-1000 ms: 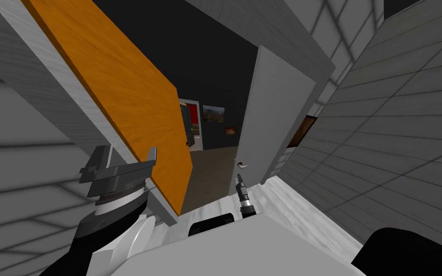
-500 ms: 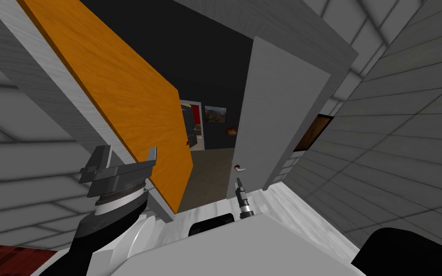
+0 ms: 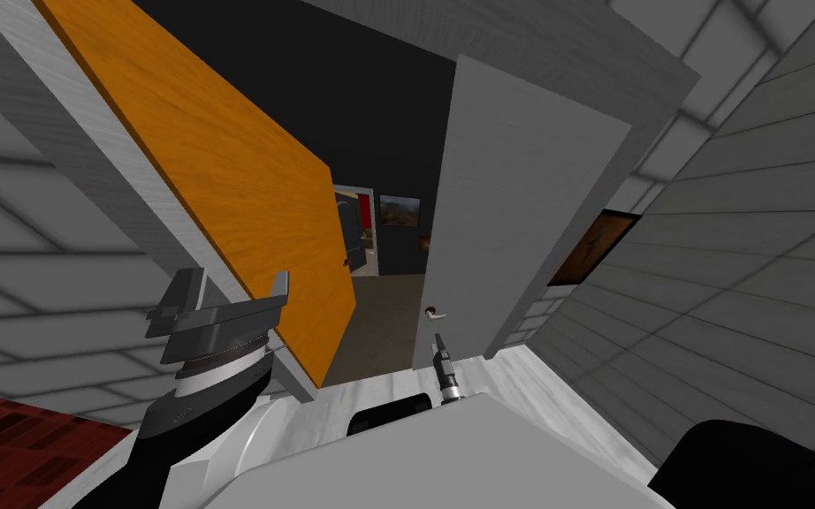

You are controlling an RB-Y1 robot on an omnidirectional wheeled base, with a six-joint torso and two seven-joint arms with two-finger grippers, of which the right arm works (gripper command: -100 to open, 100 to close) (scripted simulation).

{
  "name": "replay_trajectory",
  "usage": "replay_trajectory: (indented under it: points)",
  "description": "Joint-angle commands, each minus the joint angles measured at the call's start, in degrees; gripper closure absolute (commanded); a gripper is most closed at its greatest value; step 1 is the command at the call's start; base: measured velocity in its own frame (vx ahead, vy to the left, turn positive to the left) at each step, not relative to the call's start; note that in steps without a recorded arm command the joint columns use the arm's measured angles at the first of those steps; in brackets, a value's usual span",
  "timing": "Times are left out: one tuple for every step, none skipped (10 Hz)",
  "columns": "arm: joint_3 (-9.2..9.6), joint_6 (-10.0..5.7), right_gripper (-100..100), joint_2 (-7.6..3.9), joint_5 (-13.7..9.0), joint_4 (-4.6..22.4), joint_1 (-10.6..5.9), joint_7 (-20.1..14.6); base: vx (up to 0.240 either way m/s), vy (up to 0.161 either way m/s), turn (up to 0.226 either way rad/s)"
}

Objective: Push the door open

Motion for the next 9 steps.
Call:
replay_trajectory:
  points:
    - [0.29,-0.5,-100,0.09,-0.5,1.8,-0.18,0.2,-0.026,-0.191,0.114]
    - [0.47,-0.66,-100,0.21,-0.7,2.6,-0.21,0.3,-0.008,-0.164,0.116]
    - [0.69,-0.85,-100,0.37,-1.0,3.5,-0.24,0.5,-0.03,-0.167,0.104]
    - [0.9,-1.04,-100,0.53,-1.3,4.4,-0.28,0.7,-0.033,-0.176,0.108]
    - [1.09,-1.21,-100,0.71,-1.6,5.3,-0.31,0.8,-0.03,-0.179,0.107]
    - [0.92,-1.13,-100,0.72,-1.4,5.0,-0.55,0.7,-0.015,-0.081,0.028]
    - [0.33,-0.91,-100,0.62,-1.4,6.0,-1.69,0.5,0.114,-0.026,0.011]
    - [0.17,-0.86,-100,0.64,-1.4,6.2,-1.98,0.4,0.166,-0.019,0.018]
    - [-0.15,-0.75,-100,0.69,-1.4,6.7,-2.6,0.3,0.182,-0.018,0.012]
